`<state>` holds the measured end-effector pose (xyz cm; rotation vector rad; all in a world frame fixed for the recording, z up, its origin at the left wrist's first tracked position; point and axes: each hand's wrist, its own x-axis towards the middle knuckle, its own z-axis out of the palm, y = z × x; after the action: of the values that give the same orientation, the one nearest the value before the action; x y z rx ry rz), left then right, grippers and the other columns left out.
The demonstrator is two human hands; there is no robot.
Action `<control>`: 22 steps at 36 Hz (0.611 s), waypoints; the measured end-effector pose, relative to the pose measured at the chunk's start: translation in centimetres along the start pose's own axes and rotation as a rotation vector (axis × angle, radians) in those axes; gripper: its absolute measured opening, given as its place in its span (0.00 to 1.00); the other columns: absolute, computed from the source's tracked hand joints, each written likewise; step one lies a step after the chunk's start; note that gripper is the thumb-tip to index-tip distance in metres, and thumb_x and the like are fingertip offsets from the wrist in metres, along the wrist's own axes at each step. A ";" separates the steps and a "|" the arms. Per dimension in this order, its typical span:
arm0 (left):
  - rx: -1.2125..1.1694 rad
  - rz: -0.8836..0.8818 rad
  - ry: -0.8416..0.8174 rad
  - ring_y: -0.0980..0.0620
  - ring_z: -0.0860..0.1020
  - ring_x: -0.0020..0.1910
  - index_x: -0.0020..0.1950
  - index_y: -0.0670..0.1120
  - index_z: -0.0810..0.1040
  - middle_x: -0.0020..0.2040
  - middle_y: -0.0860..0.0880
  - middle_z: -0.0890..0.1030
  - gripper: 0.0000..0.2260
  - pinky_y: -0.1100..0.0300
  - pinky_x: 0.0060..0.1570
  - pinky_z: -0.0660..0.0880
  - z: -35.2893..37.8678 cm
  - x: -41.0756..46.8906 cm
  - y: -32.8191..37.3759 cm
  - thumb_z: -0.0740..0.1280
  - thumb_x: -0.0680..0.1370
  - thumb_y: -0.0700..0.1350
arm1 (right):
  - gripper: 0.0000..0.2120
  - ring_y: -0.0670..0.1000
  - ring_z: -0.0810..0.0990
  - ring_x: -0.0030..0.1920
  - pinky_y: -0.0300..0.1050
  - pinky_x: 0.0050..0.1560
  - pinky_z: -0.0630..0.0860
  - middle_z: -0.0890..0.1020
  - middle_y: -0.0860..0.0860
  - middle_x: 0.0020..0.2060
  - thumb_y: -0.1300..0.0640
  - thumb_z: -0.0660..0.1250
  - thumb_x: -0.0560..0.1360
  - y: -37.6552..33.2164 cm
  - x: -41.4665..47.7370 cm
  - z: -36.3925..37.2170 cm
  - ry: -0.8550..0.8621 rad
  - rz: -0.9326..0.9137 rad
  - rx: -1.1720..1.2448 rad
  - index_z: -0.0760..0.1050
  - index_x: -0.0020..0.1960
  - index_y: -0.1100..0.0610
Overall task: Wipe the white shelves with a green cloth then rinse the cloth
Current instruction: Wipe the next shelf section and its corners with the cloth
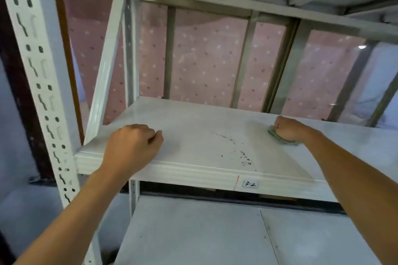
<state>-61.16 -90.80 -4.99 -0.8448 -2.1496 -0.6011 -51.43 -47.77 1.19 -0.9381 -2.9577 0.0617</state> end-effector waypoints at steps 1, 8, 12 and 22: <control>0.019 -0.003 -0.001 0.43 0.68 0.23 0.26 0.41 0.71 0.23 0.47 0.67 0.22 0.59 0.27 0.66 -0.1 0.3 -0.4 0.63 0.77 0.50 | 0.09 0.55 0.72 0.44 0.47 0.41 0.67 0.75 0.62 0.52 0.56 0.54 0.83 -0.3 1.4 -0.1 -0.013 -0.004 -0.007 0.67 0.56 0.62; 0.116 -0.045 -0.096 0.47 0.75 0.33 0.36 0.47 0.82 0.34 0.51 0.78 0.16 0.55 0.35 0.78 -0.1 1.8 -2.7 0.64 0.78 0.54 | 0.24 0.54 0.72 0.43 0.47 0.41 0.68 0.75 0.59 0.51 0.50 0.51 0.85 -8.5 8.4 1.1 -0.023 -0.127 0.029 0.58 0.74 0.65; 0.034 -0.107 -0.101 0.50 0.76 0.34 0.37 0.49 0.83 0.35 0.52 0.79 0.17 0.55 0.39 0.79 0.3 1.2 -3.2 0.64 0.80 0.55 | 0.18 0.52 0.72 0.40 0.44 0.35 0.64 0.74 0.55 0.43 0.50 0.51 0.85 -14.6 10.9 1.8 0.007 -0.343 0.042 0.64 0.65 0.63; -0.037 -0.108 -0.115 0.52 0.75 0.34 0.33 0.51 0.80 0.33 0.55 0.77 0.16 0.57 0.40 0.76 0.7 1.4 -3.7 0.66 0.80 0.54 | 0.03 0.55 0.74 0.48 0.47 0.47 0.72 0.75 0.47 0.48 0.57 0.55 0.84 -20.3 10.7 2.6 -0.104 -0.854 0.113 0.66 0.56 0.51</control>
<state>-64.89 -92.35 -4.90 -0.8034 -2.3063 -0.6627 -72.02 -58.22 -0.17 0.3848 -3.1207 0.2450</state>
